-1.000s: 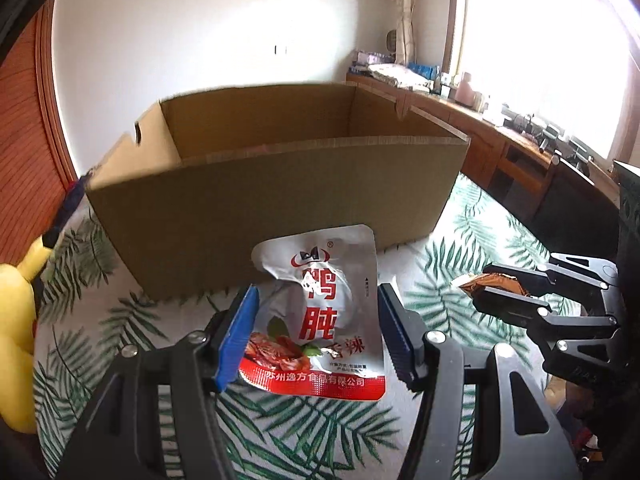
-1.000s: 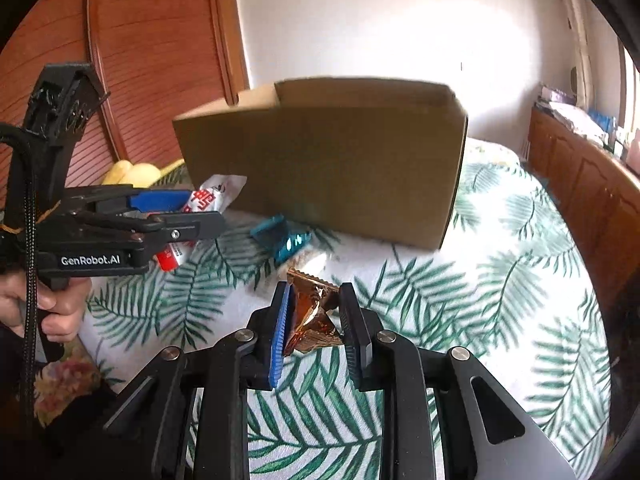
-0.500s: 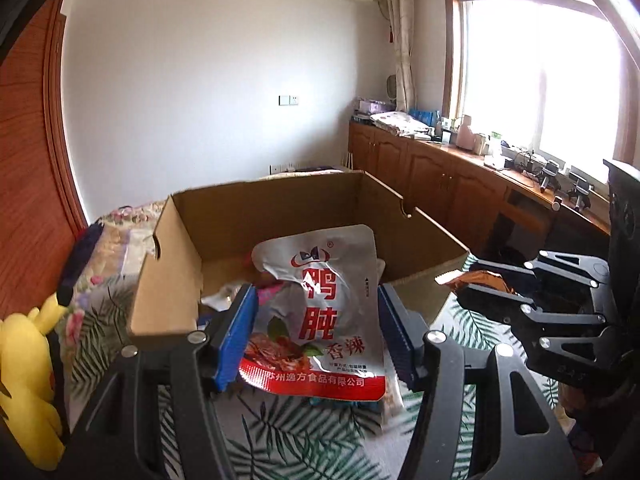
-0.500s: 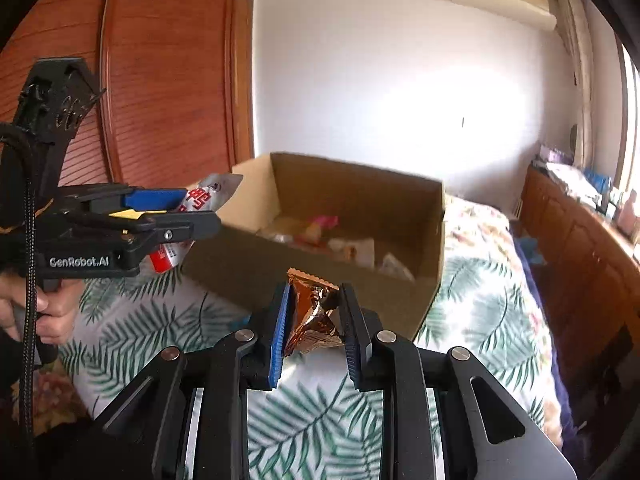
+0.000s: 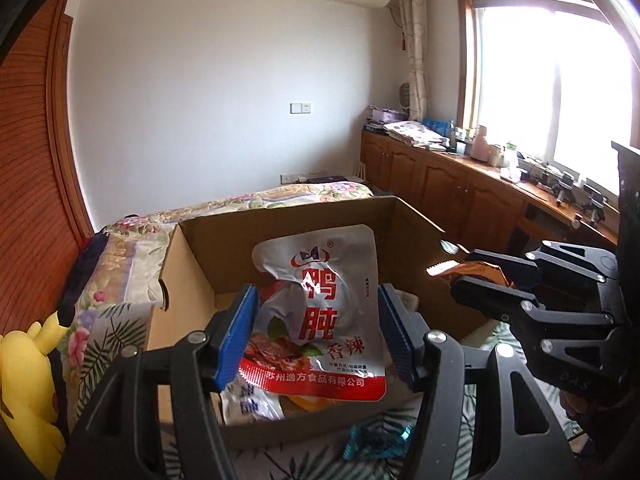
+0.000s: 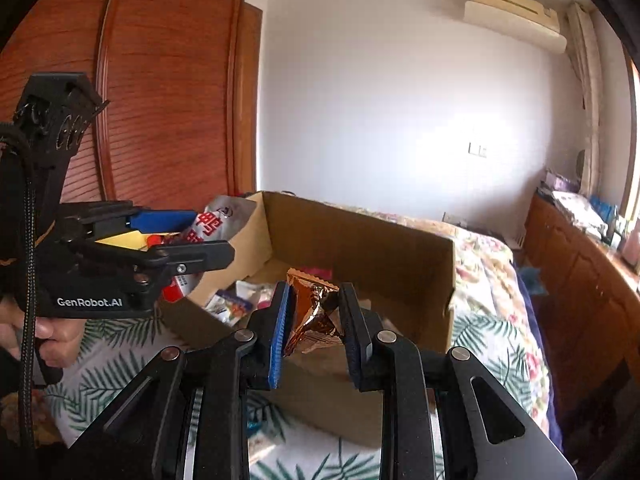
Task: Organize snacks
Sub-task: 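Lift both held snacks and carry them over the box, then open both tools to drop the packet and wrapper into the box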
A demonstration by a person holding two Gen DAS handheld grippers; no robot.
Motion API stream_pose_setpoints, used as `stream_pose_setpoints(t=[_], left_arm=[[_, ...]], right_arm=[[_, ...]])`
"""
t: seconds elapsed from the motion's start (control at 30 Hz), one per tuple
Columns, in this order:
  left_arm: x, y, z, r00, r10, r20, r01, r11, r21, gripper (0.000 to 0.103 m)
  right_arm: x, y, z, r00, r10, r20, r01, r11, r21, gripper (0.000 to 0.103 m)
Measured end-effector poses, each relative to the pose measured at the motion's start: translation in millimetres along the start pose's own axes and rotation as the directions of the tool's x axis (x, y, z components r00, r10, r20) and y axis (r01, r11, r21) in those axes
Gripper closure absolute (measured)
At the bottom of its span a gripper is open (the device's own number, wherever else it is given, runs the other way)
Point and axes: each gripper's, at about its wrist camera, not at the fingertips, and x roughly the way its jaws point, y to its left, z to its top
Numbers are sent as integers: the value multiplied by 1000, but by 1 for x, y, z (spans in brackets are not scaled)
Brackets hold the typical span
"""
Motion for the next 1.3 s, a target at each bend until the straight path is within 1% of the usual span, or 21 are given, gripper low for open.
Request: stream_pose_setpoints(t=[0.17,0.3,0.57,0.9,1.0,1.1,1.17,1.3], left_arm=[[25,18,1,1000,22,-22,-22,999,-39,43],[37,27,-3,999,27,-40,-30,998,-63,43],[52,23,-7,997,32,-74,-36,998,-51,42],[64,21,-10,993,41,-107,-46,998,-46,41],[66,19,-10,992,48,-113,-53,998,-43,40],[68,18,-11,993,51,-110,-56,997,-43,40],[67,18,-12,994,52,-101,-56,998,-41,36],[63,18,-14,995,43,-89,-48,998,-50,33]], right_arm=[[23,-2,4,1000,-6,-21,6,999,-34,80],[37,-2,0,999,3,-40,-4,1000,-24,80],[53,-6,-3,998,26,-58,-26,1000,2,80],[59,-12,-4,997,36,-68,-33,999,43,77],[58,-10,-4,997,32,-70,-30,999,35,74],[61,-8,-4,997,35,-76,-33,999,30,68],[61,-8,-6,997,30,-73,-28,999,34,58],[57,-10,-8,997,35,-64,-32,998,52,55]])
